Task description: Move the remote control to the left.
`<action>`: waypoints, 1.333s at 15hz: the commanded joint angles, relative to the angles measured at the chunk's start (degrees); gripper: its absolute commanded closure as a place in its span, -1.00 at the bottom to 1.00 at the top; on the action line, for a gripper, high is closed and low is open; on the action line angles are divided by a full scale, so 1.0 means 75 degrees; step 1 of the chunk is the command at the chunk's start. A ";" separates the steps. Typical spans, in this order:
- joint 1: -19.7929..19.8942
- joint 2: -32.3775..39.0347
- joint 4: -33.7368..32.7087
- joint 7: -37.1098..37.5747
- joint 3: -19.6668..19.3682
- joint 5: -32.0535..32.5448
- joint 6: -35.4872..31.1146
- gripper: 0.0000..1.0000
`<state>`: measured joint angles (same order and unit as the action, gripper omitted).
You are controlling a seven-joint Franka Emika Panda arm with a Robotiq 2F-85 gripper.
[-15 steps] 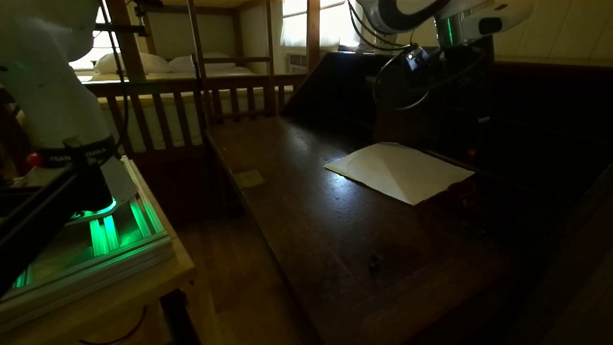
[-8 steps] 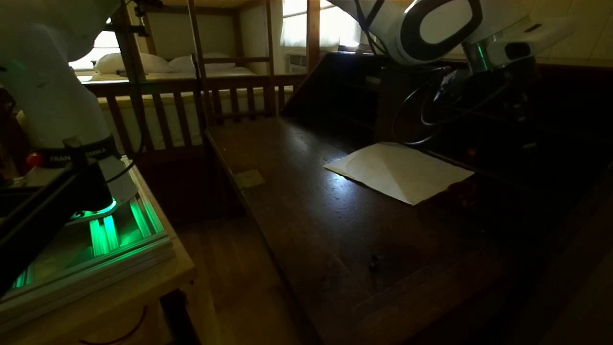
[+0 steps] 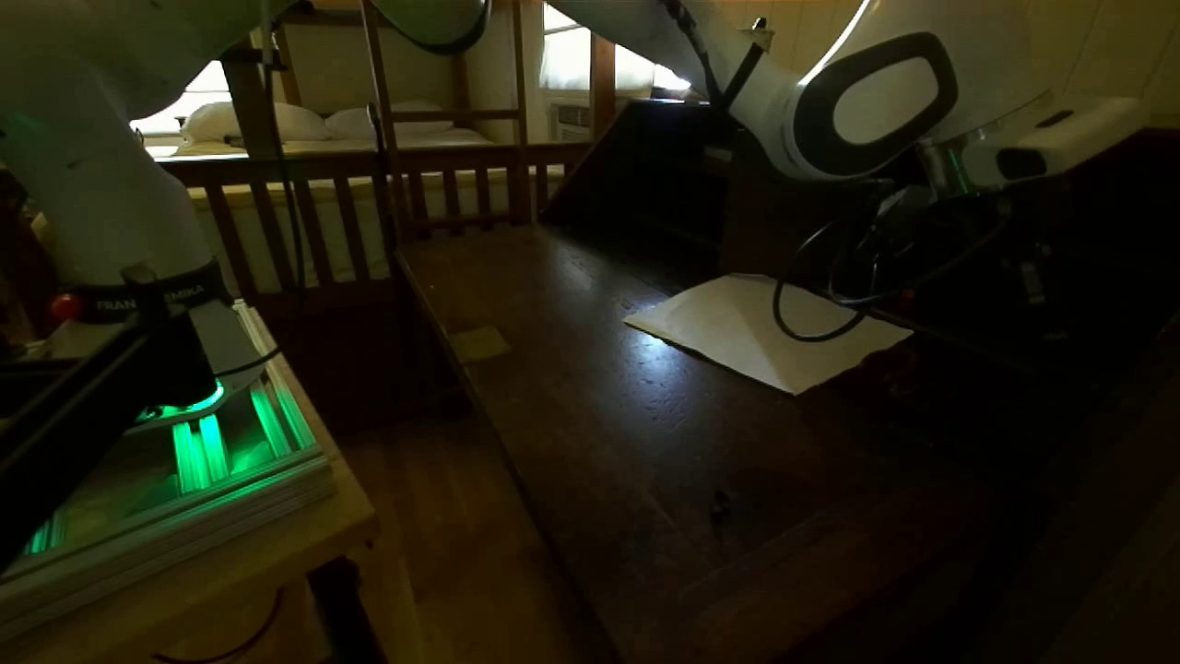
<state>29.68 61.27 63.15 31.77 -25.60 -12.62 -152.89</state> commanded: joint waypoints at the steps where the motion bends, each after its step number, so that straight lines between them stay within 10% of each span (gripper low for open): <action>1: 0.0142 0.0752 -0.0891 0.0448 -0.0097 0.0180 -0.0048 1.00; 20: 0.0573 0.1672 -0.2295 0.0740 -0.0059 0.0620 0.0678 1.00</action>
<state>32.39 72.25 49.62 36.68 -27.74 -9.66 -151.51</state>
